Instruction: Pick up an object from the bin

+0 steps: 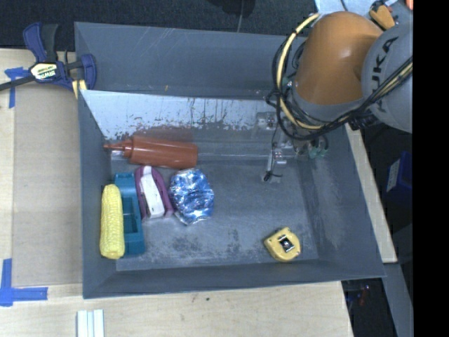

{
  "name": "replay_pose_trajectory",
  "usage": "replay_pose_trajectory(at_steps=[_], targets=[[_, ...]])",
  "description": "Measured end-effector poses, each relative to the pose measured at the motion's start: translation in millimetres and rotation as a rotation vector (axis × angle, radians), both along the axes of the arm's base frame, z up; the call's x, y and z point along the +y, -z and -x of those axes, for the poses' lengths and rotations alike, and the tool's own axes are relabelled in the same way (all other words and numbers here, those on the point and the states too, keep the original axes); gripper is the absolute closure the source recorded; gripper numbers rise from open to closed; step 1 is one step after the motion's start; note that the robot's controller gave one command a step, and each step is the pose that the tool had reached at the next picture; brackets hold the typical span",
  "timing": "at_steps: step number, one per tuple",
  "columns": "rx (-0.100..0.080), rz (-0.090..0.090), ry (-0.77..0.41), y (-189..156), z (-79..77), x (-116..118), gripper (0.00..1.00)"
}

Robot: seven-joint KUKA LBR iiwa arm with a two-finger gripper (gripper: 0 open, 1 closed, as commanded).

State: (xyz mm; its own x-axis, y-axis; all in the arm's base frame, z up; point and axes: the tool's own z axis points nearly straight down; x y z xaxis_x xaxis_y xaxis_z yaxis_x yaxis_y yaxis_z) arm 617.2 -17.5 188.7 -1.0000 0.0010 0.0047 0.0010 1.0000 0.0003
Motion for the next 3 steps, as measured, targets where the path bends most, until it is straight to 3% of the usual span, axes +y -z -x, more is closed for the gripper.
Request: replay_pose_trajectory(at_steps=[1,2,3], targets=[[-0.009,0.000,-0.001,-5.2,-1.6,-0.1,0.00],[-0.008,0.001,-0.112,118.1,52.5,132.3,0.00],[-0.023,0.005,-0.510,42.1,9.0,142.2,0.00]])
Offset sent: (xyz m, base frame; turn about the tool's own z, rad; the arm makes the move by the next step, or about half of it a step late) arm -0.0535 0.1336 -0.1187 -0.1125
